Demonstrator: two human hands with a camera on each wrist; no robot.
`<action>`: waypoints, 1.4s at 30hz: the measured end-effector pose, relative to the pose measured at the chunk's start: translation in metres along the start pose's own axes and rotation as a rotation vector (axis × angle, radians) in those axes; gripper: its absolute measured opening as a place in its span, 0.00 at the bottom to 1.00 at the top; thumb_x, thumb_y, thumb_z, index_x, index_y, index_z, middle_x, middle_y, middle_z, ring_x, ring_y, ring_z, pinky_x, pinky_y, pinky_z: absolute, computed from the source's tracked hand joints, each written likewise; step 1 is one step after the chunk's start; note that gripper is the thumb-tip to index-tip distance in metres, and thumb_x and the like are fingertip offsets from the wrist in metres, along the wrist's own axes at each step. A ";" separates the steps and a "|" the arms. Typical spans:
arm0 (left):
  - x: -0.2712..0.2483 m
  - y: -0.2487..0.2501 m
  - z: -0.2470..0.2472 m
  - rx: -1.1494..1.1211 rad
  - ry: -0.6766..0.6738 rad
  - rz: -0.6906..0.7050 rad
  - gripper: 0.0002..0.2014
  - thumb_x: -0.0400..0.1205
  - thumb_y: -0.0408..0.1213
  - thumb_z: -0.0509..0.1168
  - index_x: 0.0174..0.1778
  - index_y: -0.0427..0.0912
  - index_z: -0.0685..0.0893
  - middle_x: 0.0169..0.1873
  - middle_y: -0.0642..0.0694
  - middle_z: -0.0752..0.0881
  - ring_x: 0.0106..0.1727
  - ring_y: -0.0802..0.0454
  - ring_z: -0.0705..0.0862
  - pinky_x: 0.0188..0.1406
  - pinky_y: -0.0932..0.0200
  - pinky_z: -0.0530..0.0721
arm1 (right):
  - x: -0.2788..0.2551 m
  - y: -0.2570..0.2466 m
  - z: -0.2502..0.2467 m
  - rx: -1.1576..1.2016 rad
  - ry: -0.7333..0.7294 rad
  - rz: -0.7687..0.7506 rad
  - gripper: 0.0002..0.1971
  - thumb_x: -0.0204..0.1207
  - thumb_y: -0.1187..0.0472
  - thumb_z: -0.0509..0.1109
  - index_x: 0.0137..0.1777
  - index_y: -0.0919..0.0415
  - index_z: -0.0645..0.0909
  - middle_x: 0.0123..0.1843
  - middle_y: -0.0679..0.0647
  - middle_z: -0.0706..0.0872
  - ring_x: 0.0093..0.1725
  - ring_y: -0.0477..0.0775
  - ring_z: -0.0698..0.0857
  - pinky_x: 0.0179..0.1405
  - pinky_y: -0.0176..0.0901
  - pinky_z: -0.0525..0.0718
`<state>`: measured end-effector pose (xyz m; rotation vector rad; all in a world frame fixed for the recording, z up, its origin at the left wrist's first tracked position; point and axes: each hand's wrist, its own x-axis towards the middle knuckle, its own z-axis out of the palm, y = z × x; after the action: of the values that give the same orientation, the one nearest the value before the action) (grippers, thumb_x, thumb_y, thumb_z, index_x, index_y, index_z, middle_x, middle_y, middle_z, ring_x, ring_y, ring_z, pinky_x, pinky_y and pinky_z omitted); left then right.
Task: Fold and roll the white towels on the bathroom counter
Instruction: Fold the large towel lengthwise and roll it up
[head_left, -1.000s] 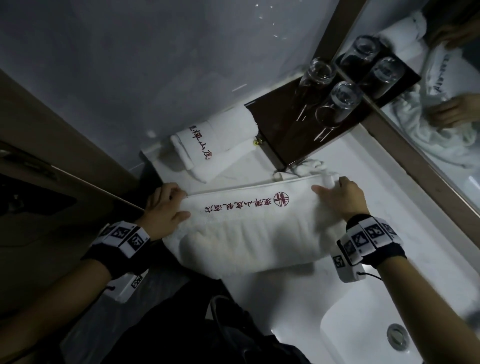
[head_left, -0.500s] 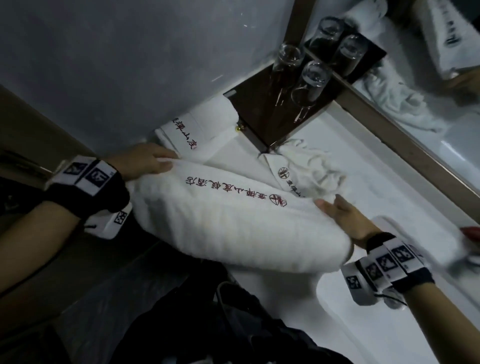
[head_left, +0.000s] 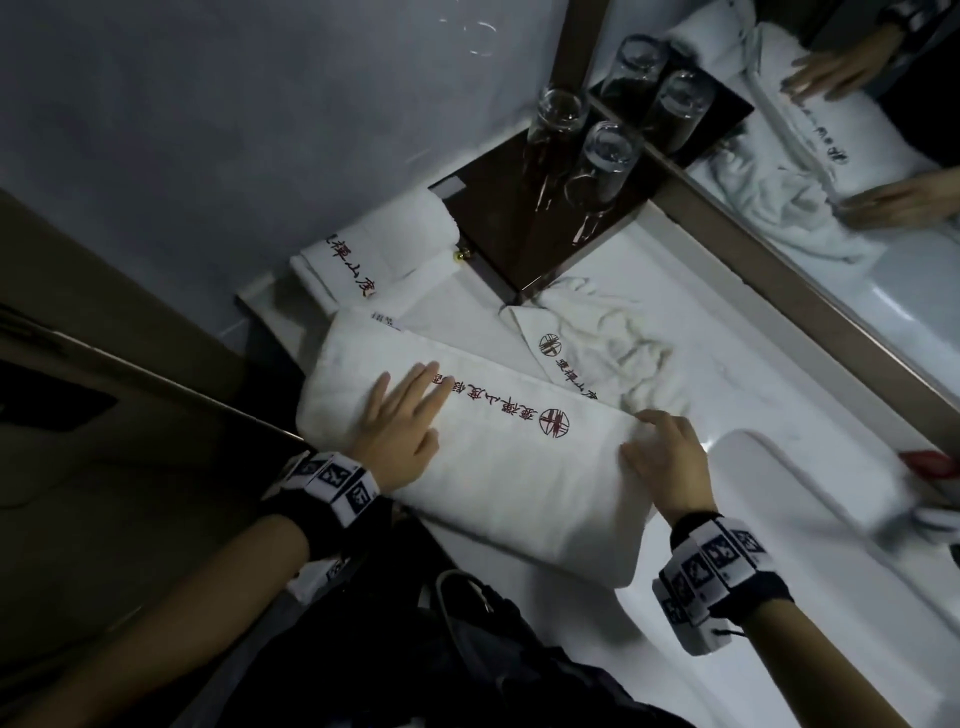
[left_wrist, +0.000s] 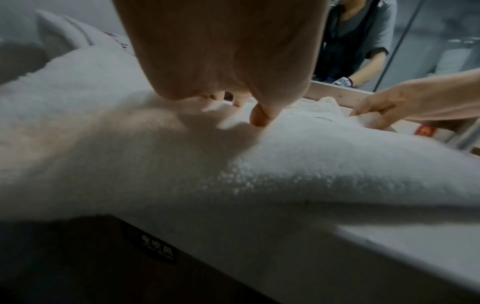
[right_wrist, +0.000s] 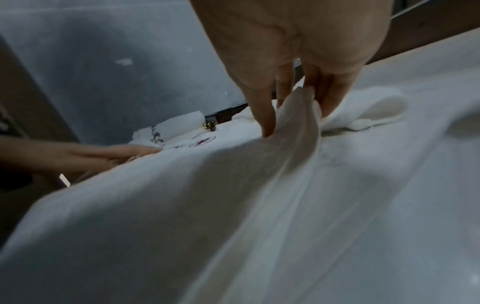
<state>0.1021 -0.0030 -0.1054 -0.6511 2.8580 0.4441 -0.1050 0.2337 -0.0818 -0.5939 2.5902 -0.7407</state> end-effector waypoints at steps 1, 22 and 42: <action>0.002 -0.002 0.001 -0.015 -0.008 -0.003 0.32 0.80 0.43 0.54 0.81 0.50 0.53 0.83 0.49 0.49 0.83 0.54 0.48 0.80 0.49 0.40 | 0.001 -0.003 0.001 -0.031 0.027 -0.034 0.20 0.67 0.72 0.74 0.60 0.68 0.82 0.59 0.69 0.78 0.58 0.70 0.77 0.60 0.49 0.72; 0.082 -0.033 -0.042 -0.164 0.214 0.123 0.12 0.67 0.19 0.67 0.38 0.40 0.77 0.42 0.46 0.81 0.48 0.46 0.78 0.45 0.62 0.54 | 0.019 -0.044 0.036 -0.246 -0.034 -0.369 0.16 0.65 0.74 0.74 0.54 0.68 0.83 0.51 0.64 0.84 0.49 0.69 0.80 0.50 0.54 0.77; 0.097 -0.047 -0.049 0.181 -0.236 0.223 0.15 0.84 0.49 0.53 0.58 0.42 0.73 0.60 0.47 0.78 0.62 0.47 0.74 0.68 0.51 0.60 | 0.021 -0.046 0.029 -0.346 -0.132 -0.224 0.13 0.83 0.55 0.58 0.60 0.63 0.73 0.56 0.59 0.81 0.54 0.63 0.79 0.44 0.49 0.75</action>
<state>0.0318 -0.0975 -0.0938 -0.2318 2.7103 0.2666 -0.0956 0.1756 -0.0837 -1.0129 2.5690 -0.3008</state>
